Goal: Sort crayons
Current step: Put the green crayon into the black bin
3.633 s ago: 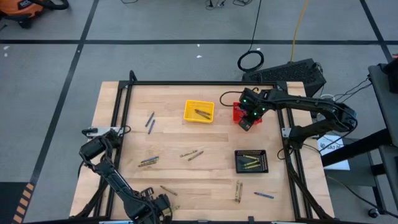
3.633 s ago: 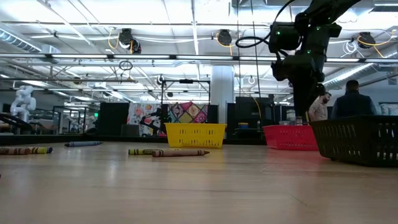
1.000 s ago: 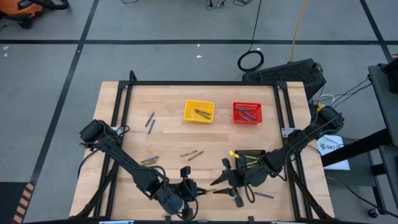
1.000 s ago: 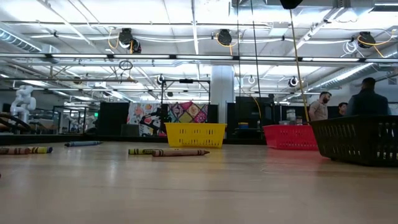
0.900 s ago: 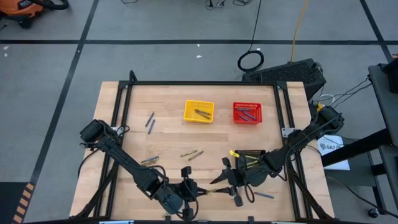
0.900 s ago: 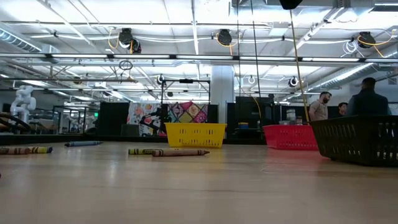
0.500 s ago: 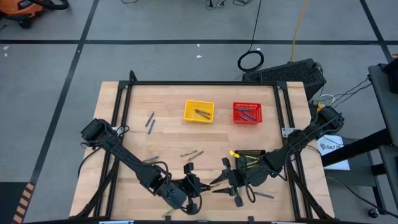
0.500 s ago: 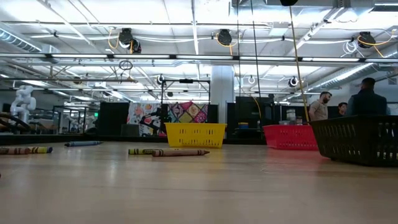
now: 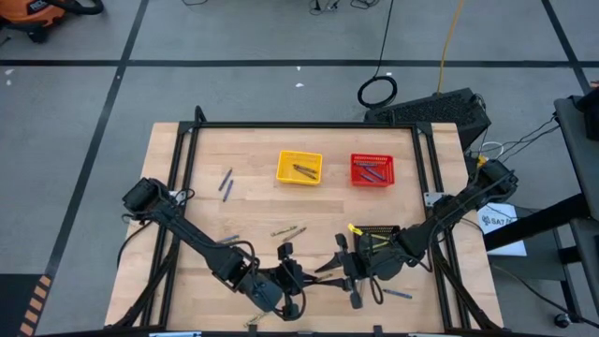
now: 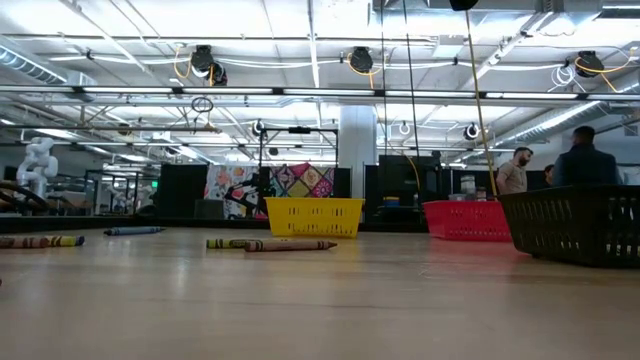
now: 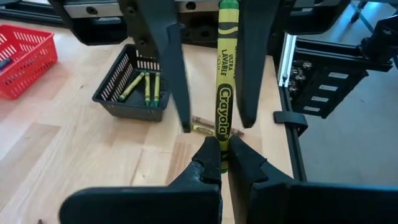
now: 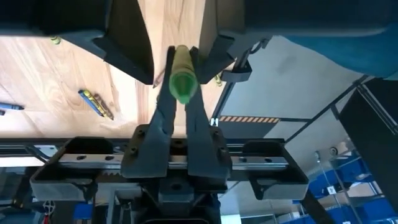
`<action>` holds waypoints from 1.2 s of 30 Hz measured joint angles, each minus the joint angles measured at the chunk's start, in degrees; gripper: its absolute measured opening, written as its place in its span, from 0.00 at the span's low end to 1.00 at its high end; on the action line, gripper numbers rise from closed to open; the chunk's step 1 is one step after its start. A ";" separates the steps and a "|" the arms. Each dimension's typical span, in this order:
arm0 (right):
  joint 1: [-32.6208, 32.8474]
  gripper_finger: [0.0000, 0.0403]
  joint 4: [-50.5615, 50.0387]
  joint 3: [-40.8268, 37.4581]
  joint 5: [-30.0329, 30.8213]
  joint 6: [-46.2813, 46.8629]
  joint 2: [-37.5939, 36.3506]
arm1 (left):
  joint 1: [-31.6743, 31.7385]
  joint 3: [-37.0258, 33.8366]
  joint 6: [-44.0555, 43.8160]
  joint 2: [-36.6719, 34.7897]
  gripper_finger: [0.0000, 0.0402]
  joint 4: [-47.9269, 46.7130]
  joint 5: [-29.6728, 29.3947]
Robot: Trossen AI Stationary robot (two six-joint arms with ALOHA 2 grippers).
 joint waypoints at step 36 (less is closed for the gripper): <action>-0.02 0.00 -23.68 -0.02 9.42 18.80 -3.66 | 1.81 0.00 3.71 -0.33 0.21 -17.24 10.60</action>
